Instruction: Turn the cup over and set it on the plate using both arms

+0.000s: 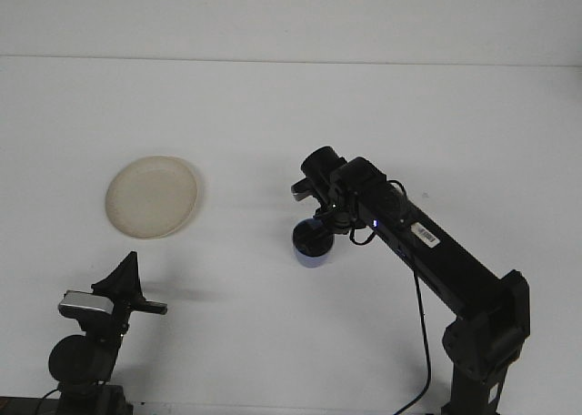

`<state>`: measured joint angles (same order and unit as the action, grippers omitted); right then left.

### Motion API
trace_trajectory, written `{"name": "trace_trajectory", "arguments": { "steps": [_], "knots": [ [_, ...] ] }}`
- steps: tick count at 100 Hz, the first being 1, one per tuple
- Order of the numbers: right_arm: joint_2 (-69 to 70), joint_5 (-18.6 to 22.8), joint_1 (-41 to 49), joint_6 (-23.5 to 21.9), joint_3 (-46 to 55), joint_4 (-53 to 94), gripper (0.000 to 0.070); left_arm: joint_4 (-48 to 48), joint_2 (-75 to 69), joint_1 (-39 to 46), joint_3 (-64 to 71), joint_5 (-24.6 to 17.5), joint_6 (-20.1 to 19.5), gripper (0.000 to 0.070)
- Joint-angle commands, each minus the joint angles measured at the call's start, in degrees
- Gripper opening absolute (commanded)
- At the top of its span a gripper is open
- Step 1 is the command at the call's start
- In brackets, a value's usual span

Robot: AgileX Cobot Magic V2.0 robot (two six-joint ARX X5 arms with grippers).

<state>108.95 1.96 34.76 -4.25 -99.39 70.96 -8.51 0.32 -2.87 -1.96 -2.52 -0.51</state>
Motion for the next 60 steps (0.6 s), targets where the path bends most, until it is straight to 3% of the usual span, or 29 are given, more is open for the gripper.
{"name": "trace_trajectory", "arguments": {
  "steps": [1, 33, 60],
  "knots": [
    [-0.8, 0.1, 0.3, 0.5, -2.6, 0.0, 0.0550, -0.6, -0.1, 0.0, 1.1, -0.1, 0.1, 0.0012],
    [-5.9, 0.3, -3.5, 3.2, -8.5, 4.0, 0.0550, -0.6, -0.1, 0.0, 1.1, -0.1, 0.1, 0.0012],
    [-9.9, 1.0, -13.5, 4.6, -8.1, 7.3, 0.0549, -0.6, -0.1, 0.0, 1.1, -0.1, 0.1, 0.0011]
  ]
}}
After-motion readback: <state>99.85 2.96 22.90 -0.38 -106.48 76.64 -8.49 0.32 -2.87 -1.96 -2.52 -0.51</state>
